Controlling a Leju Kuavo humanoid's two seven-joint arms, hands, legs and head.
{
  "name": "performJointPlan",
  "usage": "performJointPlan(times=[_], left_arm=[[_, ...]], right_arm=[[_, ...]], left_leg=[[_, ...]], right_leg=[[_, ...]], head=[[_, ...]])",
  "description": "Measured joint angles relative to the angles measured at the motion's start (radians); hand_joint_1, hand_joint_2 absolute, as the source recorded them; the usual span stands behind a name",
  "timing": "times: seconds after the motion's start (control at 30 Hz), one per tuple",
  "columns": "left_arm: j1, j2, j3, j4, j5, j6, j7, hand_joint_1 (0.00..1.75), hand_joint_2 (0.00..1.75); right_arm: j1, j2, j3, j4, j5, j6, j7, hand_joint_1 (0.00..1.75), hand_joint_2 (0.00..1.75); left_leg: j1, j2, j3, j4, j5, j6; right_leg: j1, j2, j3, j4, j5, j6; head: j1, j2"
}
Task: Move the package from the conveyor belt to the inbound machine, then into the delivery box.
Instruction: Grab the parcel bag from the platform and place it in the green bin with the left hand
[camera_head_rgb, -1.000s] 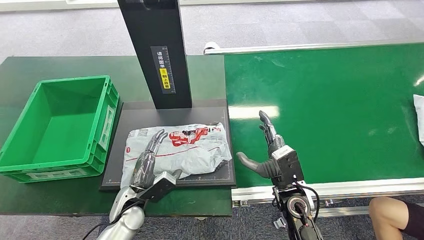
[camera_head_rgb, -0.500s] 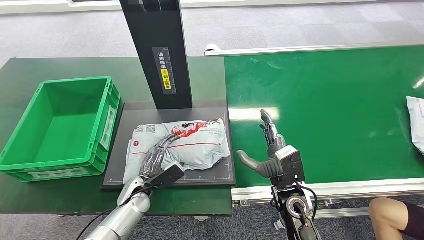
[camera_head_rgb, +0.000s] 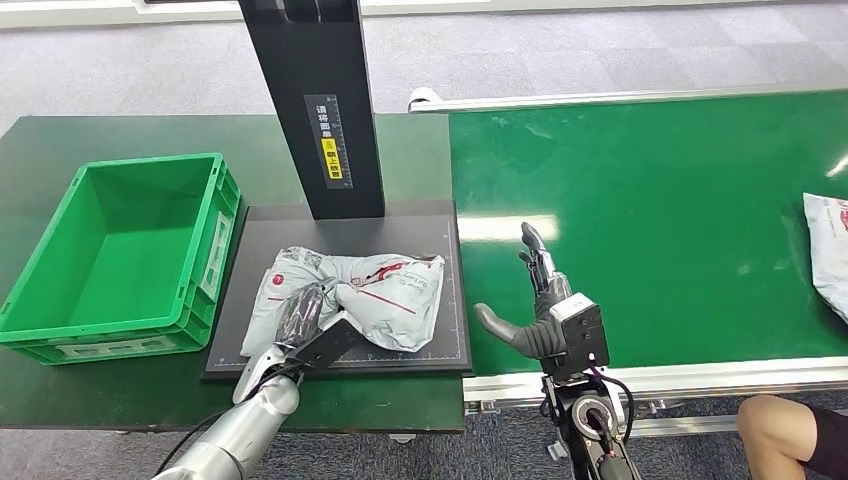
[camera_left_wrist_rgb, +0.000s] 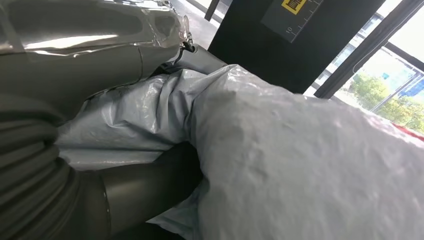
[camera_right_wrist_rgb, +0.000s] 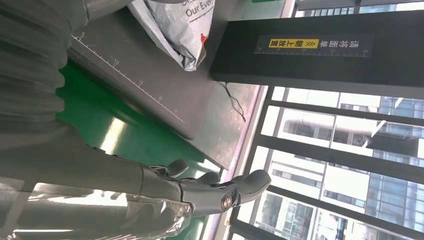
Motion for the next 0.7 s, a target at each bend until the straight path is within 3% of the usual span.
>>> performJointPlan(times=[0.27,0.43,0.53,0.7], left_arm=[[0.000,0.000,0.000,0.000,0.002,0.001,-0.002,1.75,1.75],[0.019,0.004,0.000,-0.037,0.057,0.043,-0.049,1.75,1.75],[0.057,0.017,0.005,-0.157,0.095,0.085,-0.061,1.75,1.75],[0.101,0.049,0.036,-0.475,0.130,0.181,-0.050,1.75,1.75]], right_arm=[[0.000,0.000,0.000,0.000,0.000,0.000,0.000,0.00,1.75],[0.004,-0.001,0.000,0.000,-0.003,-0.008,0.000,0.00,1.75],[0.013,-0.005,0.000,0.000,-0.008,-0.020,0.000,0.00,1.75],[0.039,-0.017,-0.003,0.000,-0.022,-0.051,-0.006,0.00,1.75]], left_leg=[[0.000,0.000,0.000,0.000,0.000,0.000],[0.000,0.000,-0.001,0.000,0.000,0.000],[0.000,0.001,-0.003,0.000,0.000,0.000],[0.000,0.000,-0.007,0.000,0.000,0.000]], right_leg=[[0.000,0.000,0.000,0.000,0.000,0.000],[0.000,0.000,-0.001,0.000,0.000,0.000],[0.000,0.000,-0.004,0.000,0.000,0.000],[0.000,0.000,-0.007,0.000,0.000,0.000]], head=[[0.000,0.000],[0.000,0.000],[0.000,0.000],[0.000,0.000]])
